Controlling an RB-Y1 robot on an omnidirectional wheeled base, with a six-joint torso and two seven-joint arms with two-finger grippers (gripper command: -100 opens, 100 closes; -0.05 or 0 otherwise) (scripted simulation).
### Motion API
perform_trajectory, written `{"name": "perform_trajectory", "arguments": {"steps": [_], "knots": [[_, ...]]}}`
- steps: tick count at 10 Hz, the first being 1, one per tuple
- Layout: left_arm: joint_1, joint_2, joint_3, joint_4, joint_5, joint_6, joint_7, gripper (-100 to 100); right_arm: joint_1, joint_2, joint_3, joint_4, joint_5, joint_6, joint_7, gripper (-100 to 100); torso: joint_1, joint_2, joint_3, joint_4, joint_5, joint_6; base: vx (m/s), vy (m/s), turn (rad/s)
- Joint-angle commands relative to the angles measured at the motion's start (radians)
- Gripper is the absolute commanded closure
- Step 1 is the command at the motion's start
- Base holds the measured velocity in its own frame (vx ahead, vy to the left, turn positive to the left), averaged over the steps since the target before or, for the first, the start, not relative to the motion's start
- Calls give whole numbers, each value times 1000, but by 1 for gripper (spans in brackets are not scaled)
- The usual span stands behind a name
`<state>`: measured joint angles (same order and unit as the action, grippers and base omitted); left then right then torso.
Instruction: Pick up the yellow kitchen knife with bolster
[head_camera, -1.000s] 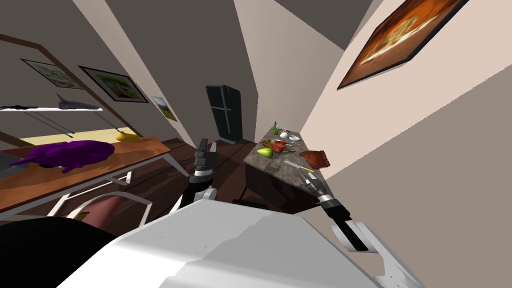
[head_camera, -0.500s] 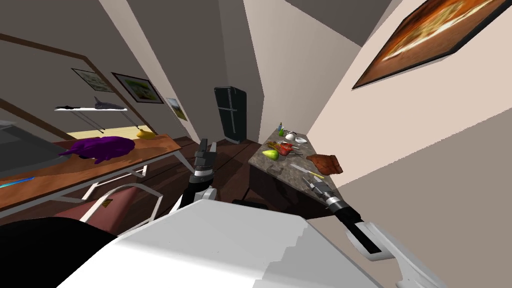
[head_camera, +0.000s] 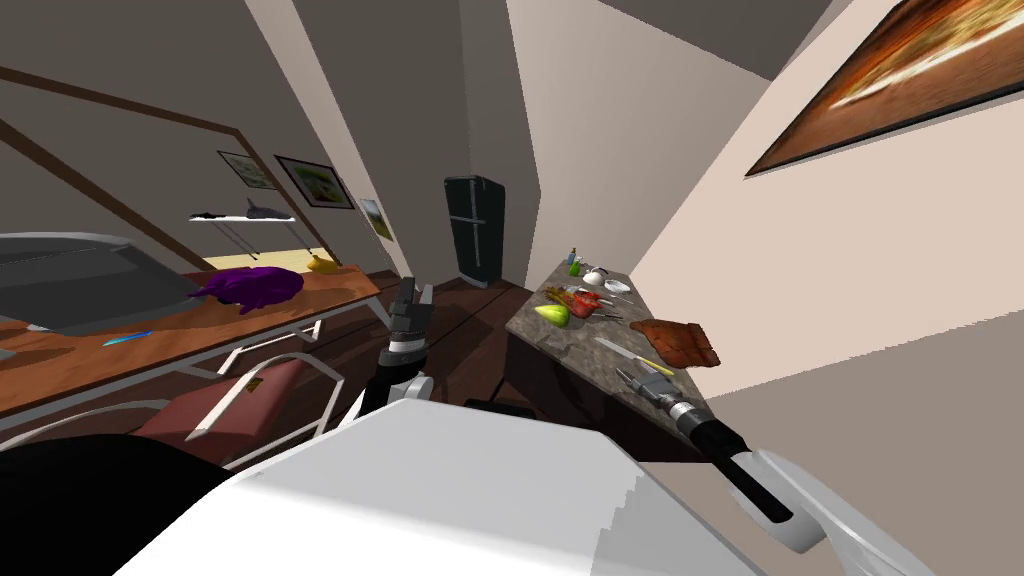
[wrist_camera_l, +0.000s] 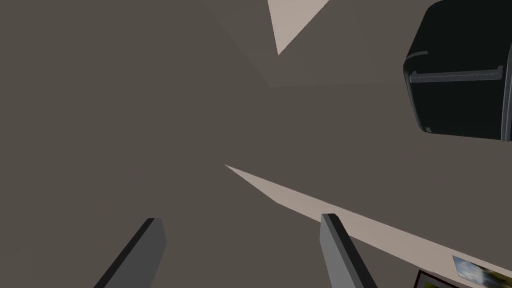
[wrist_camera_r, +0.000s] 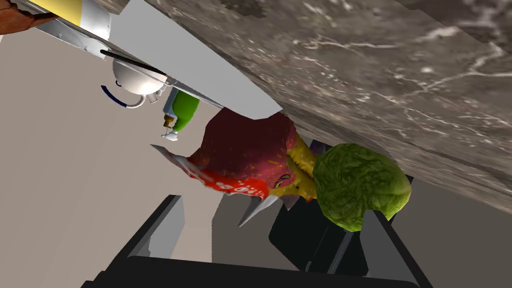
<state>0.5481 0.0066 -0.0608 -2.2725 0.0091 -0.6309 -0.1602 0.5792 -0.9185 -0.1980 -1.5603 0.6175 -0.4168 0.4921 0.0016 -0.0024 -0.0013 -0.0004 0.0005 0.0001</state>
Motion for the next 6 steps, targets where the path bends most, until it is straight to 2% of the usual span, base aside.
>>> {"name": "perform_trajectory", "arguments": {"steps": [1,4,5,6], "knots": [[0,0,0,0,0,0,0,0,10,-31,0,18,11,4,10,-100,0,0,0,0,0,0,42,23,49],[0,0,0,0,0,0,0,0,27,-125,28,99,68,31,55,-100,0,0,0,0,0,0,46,23,165],[0,0,0,0,0,0,0,0,27,-129,28,103,68,31,55,-100,-1,0,0,0,0,0,35,10,44],[0,0,0,0,0,0,0,0,33,-159,38,129,86,40,69,-100,-1,1,0,0,0,1,31,15,82]]}}
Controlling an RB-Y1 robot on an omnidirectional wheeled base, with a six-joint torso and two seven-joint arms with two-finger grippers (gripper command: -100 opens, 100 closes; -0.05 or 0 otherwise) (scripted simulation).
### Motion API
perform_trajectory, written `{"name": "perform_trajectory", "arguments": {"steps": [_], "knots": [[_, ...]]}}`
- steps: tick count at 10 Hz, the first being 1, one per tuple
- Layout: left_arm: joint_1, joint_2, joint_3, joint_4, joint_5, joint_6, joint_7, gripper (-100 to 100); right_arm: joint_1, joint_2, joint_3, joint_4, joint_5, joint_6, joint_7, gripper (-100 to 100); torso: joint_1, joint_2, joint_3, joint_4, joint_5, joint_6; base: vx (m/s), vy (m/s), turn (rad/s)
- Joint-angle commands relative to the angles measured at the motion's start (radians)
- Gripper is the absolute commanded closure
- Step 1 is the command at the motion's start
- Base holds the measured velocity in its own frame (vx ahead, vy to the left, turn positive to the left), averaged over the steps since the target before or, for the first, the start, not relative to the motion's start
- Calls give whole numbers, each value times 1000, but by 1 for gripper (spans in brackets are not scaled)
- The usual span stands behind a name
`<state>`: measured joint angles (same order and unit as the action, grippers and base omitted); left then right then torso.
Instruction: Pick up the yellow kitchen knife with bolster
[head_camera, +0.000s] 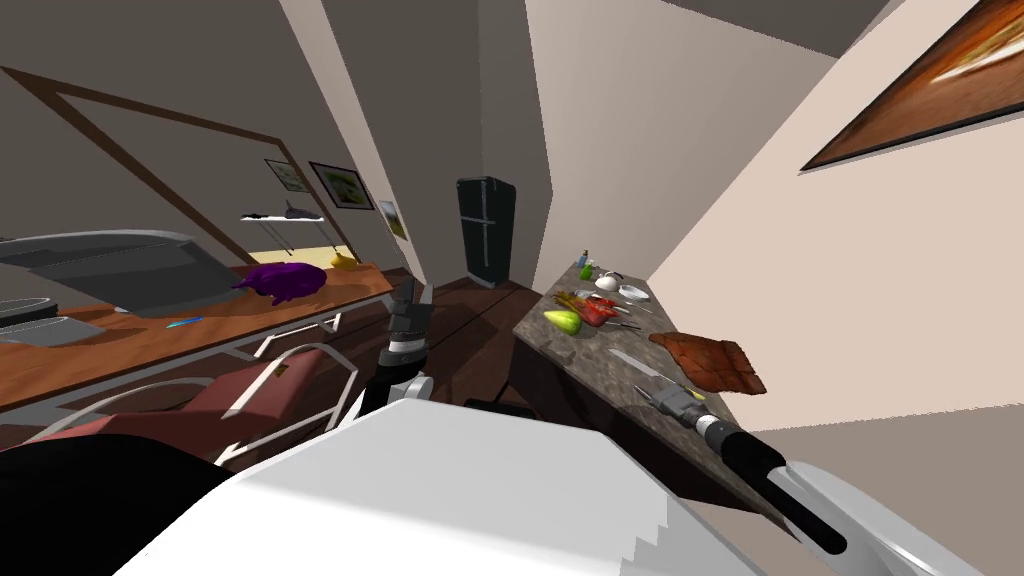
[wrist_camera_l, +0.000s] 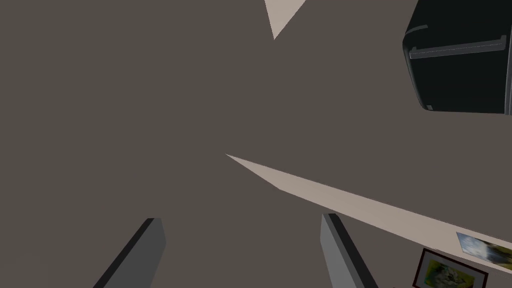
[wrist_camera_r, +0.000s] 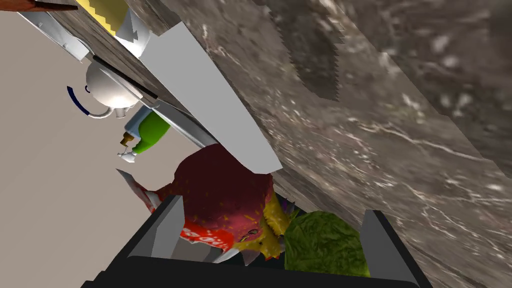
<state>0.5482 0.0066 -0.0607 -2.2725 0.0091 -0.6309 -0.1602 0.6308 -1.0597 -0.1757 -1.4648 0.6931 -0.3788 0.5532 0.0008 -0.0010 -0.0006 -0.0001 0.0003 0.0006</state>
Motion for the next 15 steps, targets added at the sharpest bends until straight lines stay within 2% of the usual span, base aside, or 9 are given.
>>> {"name": "perform_trajectory", "arguments": {"steps": [1,5,8,11,12,13,14,15], "knots": [[0,0,0,0,0,0,0,0,-19,-18,16,34,11,2,8,-100,0,0,0,0,0,0,23,8,58],[0,0,0,0,0,0,0,0,3,-122,53,126,75,35,58,-100,0,-1,-1,0,0,0,43,14,147],[0,0,0,0,0,0,0,0,16,-182,73,176,113,53,86,-100,0,-1,-1,0,0,0,42,13,116],[0,0,0,0,0,0,0,0,28,-229,88,211,142,65,106,-100,0,0,0,0,0,0,25,13,89],[0,0,0,0,0,0,0,0,26,-229,92,195,135,72,89,-100,0,0,0,0,0,0,12,4,18],[0,0,0,0,0,0,0,0,26,-232,93,196,136,73,89,0,0,1,1,0,0,1,0,0,0],[0,0,0,0,0,0,0,0,16,-202,108,204,143,88,101,-100,0,2,1,1,0,1,33,-26,109],[0,0,0,0,0,0,0,0,11,-190,114,208,146,95,106,-100,-2,1,1,0,-1,0,37,-36,95]]}}
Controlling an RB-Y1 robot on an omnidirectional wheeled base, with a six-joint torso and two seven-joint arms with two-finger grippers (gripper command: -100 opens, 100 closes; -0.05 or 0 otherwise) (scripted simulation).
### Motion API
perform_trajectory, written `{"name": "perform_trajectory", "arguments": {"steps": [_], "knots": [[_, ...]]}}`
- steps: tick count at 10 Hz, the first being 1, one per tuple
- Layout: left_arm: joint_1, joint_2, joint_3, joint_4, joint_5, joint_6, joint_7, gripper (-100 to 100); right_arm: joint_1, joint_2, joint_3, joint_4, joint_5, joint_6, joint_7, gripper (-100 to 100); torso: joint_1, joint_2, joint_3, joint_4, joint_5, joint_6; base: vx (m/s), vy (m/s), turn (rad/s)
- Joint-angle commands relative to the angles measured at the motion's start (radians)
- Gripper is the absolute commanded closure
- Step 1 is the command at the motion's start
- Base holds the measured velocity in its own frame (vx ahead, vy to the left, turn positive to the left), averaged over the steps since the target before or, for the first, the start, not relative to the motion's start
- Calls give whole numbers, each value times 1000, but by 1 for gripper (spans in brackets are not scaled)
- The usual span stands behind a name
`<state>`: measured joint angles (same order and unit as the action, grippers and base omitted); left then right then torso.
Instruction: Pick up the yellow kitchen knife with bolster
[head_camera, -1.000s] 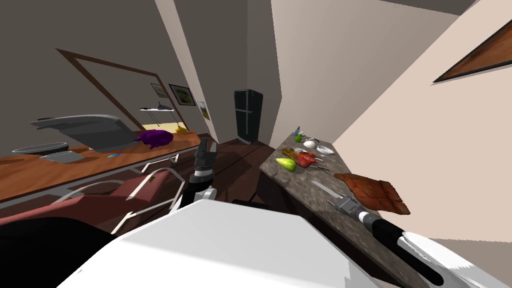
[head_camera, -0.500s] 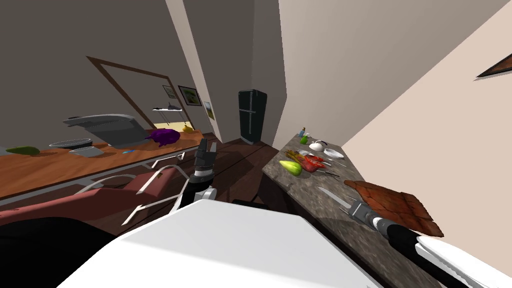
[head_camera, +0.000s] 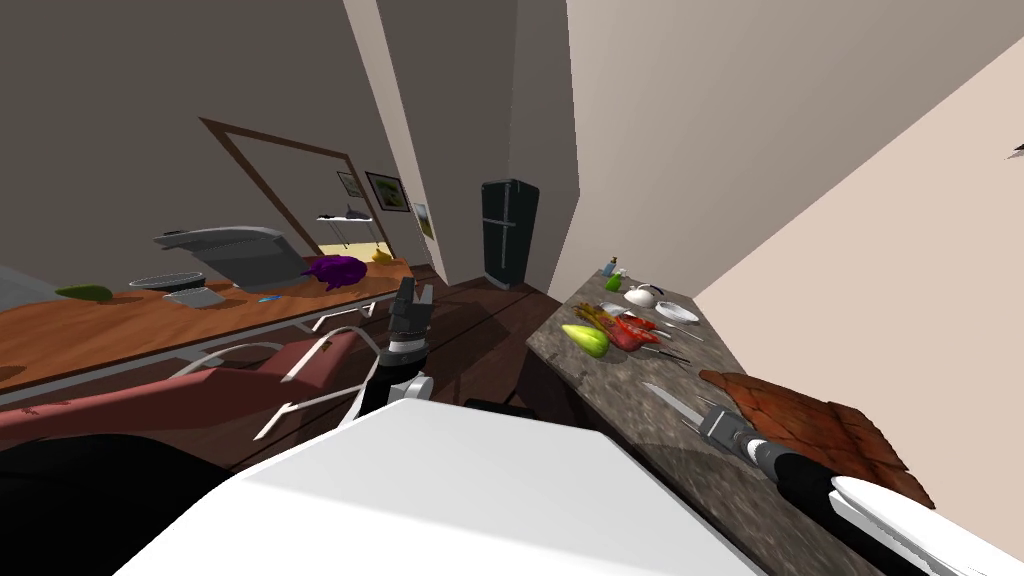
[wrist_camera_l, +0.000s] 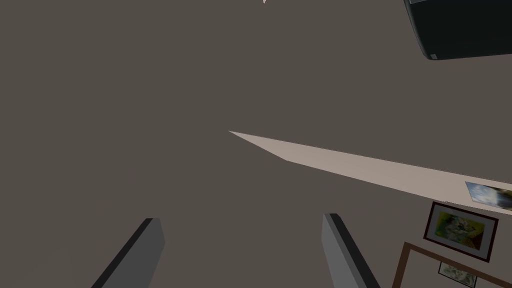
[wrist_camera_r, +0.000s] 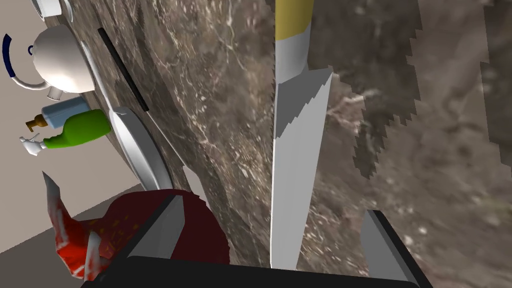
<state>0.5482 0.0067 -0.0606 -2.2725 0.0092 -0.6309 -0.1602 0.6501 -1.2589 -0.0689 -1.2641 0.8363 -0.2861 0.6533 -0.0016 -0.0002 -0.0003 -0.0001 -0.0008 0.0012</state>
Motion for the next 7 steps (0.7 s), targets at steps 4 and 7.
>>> {"name": "perform_trajectory", "arguments": {"steps": [4,7], "knots": [[0,0,0,0,0,0,0,0,-1,2,0,2,0,0,3,100,2,2,1,1,1,0,-2,0,3],[0,0,0,0,0,0,0,0,-1,2,0,2,0,0,3,0,2,2,1,1,1,0,0,0,0]]}}
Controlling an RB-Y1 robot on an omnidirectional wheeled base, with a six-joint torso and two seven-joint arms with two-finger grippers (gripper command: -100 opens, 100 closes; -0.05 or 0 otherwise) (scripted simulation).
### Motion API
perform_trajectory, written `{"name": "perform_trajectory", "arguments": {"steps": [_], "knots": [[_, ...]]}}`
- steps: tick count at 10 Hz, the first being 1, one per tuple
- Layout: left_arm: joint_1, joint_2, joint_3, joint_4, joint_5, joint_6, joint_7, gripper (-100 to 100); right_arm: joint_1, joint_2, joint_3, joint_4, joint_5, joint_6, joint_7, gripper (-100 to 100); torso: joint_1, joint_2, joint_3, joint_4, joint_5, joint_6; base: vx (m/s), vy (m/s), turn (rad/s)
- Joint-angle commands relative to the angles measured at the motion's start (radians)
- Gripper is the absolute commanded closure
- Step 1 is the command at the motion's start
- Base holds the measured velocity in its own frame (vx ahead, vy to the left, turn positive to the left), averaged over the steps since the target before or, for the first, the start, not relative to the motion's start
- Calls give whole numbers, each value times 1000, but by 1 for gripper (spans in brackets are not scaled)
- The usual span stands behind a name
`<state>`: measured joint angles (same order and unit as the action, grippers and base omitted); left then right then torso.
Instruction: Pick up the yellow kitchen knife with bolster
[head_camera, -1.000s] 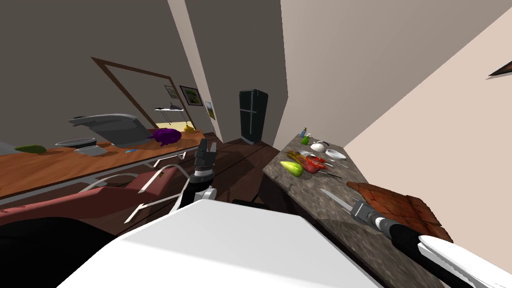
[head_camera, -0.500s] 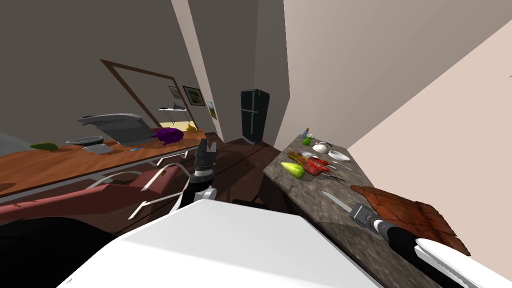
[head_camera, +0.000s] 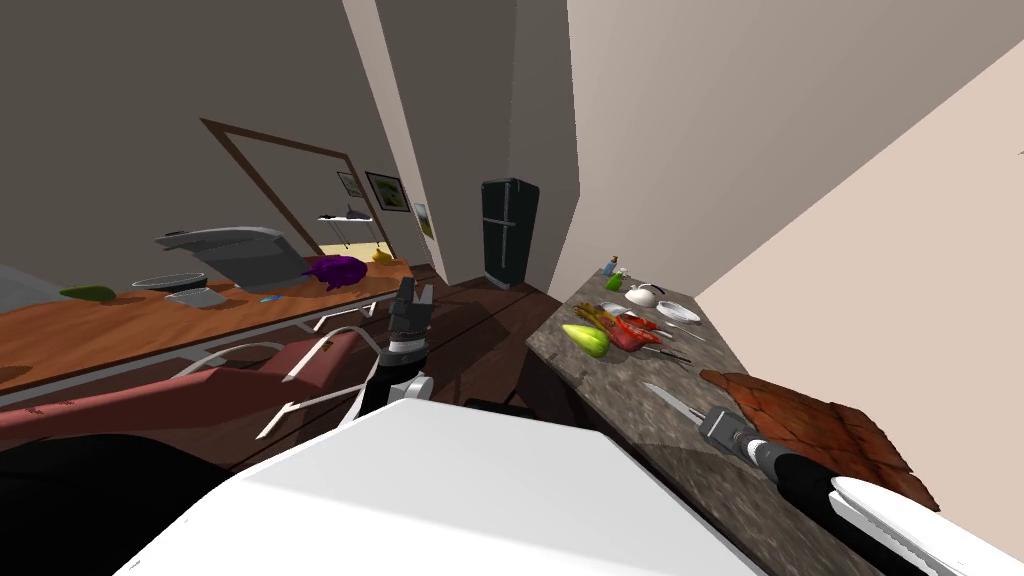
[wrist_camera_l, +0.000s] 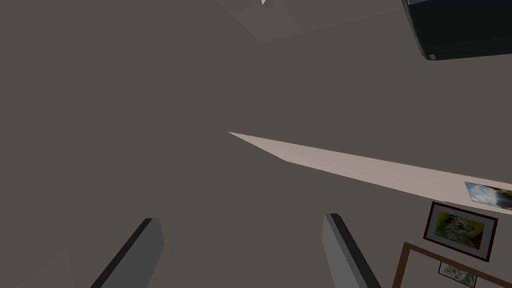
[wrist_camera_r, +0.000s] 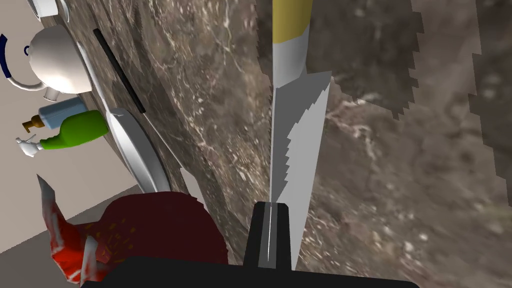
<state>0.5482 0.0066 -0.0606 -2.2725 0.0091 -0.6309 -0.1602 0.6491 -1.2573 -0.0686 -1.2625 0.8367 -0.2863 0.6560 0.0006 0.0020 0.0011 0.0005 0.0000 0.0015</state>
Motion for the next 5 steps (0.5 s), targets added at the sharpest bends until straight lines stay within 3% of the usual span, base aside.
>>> {"name": "perform_trajectory", "arguments": {"steps": [1,3,5], "knots": [[0,0,0,0,0,0,0,0,-4,-29,-20,2,-15,-6,-14,-100,0,0,0,0,0,0,-76,44,95],[0,0,0,0,0,0,0,0,3,-55,-29,6,-36,-18,-33,-100,3,6,4,1,1,0,-127,37,96],[0,0,0,0,0,0,0,0,21,-102,-38,15,-79,-45,-71,-100,0,9,5,2,0,0,-147,-35,180]]}}
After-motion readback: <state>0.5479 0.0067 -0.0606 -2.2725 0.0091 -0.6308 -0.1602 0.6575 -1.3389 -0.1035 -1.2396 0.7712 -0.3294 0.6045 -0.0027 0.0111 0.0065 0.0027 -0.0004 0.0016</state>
